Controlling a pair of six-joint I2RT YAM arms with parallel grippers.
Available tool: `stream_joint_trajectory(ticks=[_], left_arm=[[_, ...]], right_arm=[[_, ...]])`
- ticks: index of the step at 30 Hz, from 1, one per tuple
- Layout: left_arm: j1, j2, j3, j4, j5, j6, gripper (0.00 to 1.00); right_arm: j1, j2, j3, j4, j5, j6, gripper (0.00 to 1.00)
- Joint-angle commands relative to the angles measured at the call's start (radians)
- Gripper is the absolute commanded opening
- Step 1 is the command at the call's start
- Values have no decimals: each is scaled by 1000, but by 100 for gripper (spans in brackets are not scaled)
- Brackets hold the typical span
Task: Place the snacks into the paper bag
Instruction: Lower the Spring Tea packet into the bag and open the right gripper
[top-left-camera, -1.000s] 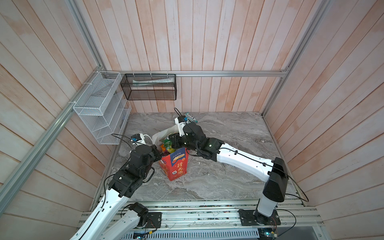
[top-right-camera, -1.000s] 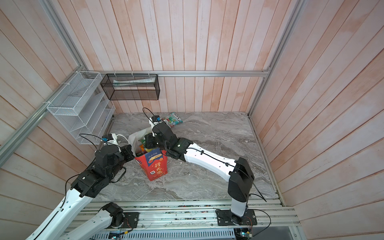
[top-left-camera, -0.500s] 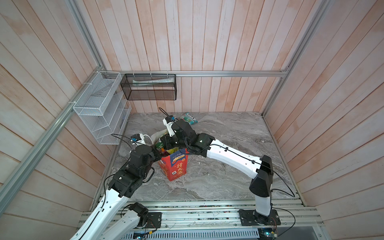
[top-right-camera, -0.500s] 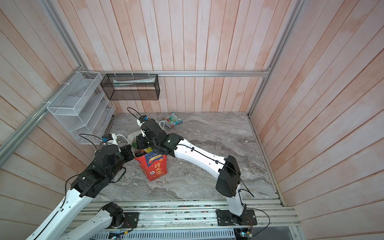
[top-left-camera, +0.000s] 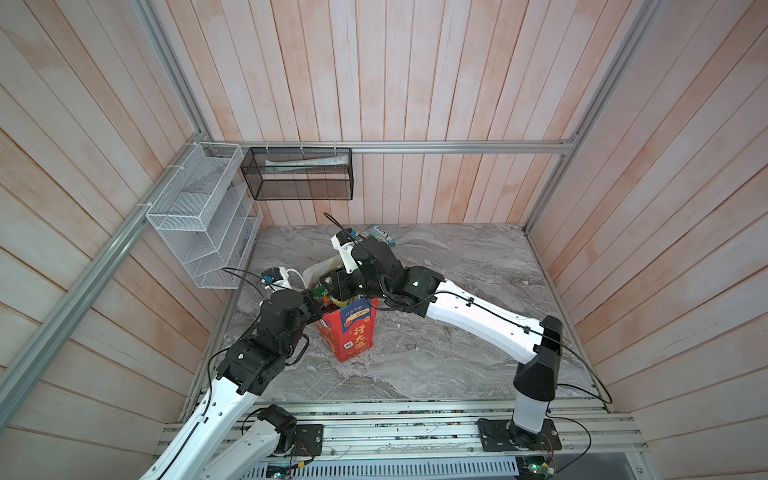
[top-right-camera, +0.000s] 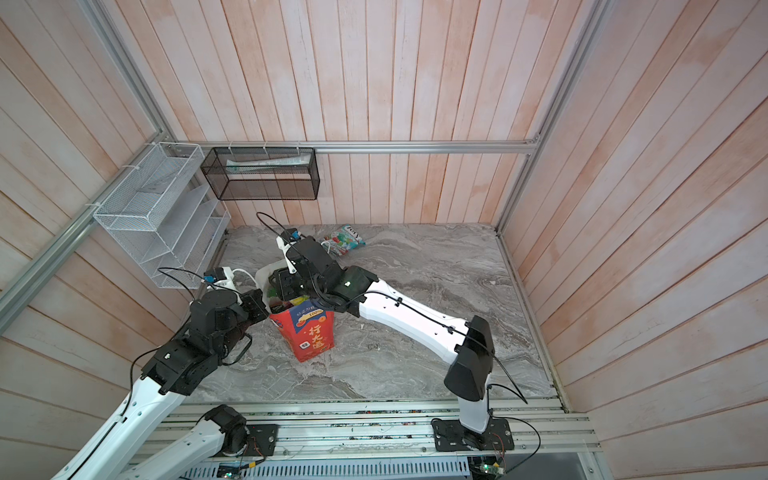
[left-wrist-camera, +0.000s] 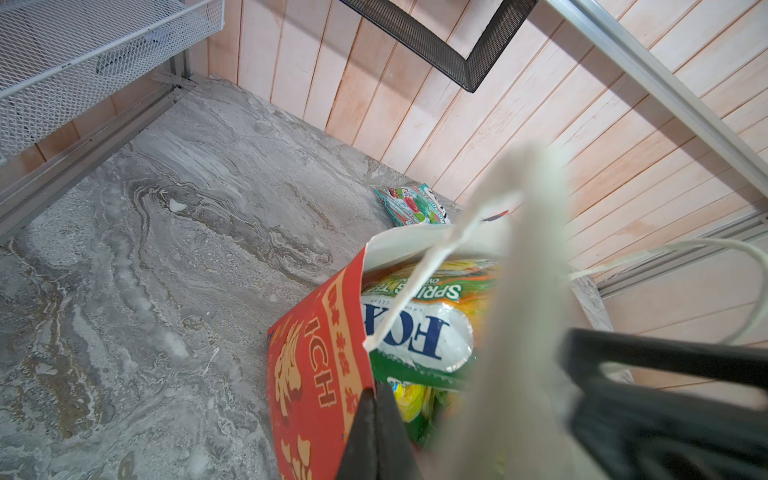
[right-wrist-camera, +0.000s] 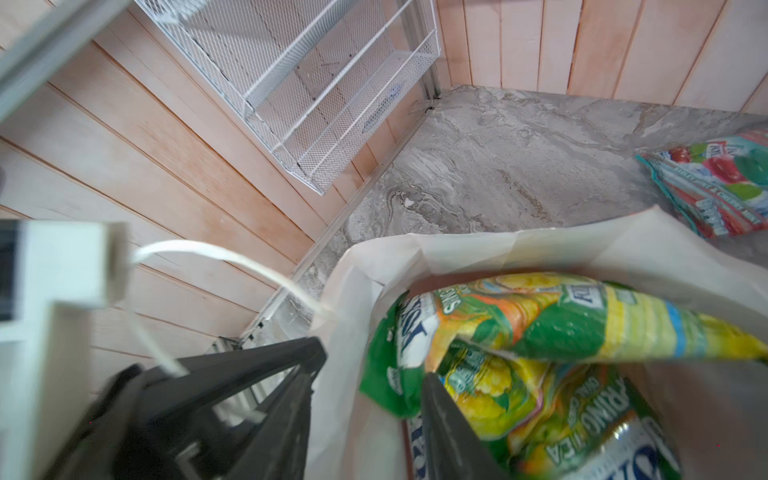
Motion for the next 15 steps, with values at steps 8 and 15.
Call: stream_joint_trajectory(ticks=[8,15], left_arm=[[2,-14,9,82,-34,14,0],[3,-12,8,91,-13,20,16]], right_arm=[[-23,-291,-177,-25,381,-90,81],[-134,-281,-267,7,272,-93,84]])
